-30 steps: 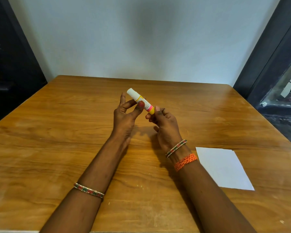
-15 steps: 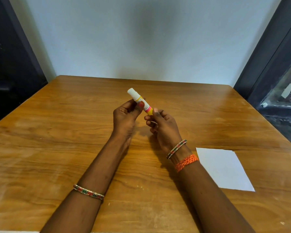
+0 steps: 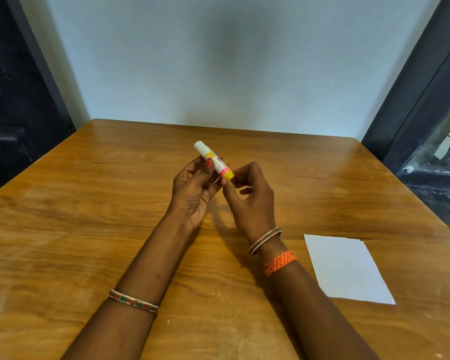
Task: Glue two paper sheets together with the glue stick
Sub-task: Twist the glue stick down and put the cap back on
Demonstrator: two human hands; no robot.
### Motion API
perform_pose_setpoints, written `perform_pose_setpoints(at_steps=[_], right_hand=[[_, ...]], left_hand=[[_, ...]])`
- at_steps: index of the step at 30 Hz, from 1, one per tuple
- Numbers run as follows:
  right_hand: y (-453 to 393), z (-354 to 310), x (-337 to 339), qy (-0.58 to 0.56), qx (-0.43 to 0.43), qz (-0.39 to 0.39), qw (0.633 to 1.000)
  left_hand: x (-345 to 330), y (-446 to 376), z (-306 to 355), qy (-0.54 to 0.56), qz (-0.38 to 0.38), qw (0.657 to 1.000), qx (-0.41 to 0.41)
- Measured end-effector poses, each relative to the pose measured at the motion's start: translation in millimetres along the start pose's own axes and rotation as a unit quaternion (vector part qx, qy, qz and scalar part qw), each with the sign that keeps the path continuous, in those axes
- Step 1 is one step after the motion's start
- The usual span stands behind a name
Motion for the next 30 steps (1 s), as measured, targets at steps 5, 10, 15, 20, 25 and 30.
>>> perform_pose_setpoints(at_steps=[5,10,15,20,25,30], right_hand=[[6.8,-28.7,7.3,0.191,0.167,0.058,0.966],[7.4,-21.9,10.1,0.167,0.132,0.064,0.975],[8.4,-27.7,6.7,0.111,0.149,0.052,0.981],[21.3,-57.4,3.6,0.202,0.281,0.082,0.935],[18.3,-46.4,5.8,0.152,0.186,0.081,0.967],[7.5,-31.6,16.8,0.063,0.121,0.08,0.987]], left_hand=[[0.2,0.5,-6.1,0.008,0.001,1.0,0.027],[9.0,2.5,-7.9,-0.044,0.045,0.997,0.043],[0.2,7.8,-13.3,0.002,0.027,0.997,0.068],[-5.0,10.0,-12.3,0.023,0.024,0.997,0.067],[-3.2,8.6,-9.7,0.018,0.026,0.997,0.076],[-4.4,9.4,-11.8,0.009,0.022,0.997,0.077]])
Point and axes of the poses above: each hand's wrist, its own y-axis away from the middle knuckle, its own x-axis out of the back of the hand, z = x × y, the point moved 10 cm from there along -y, towards the middle knuckle, and after that the axes turned 6 degrees about y, right-handed, at the moved point
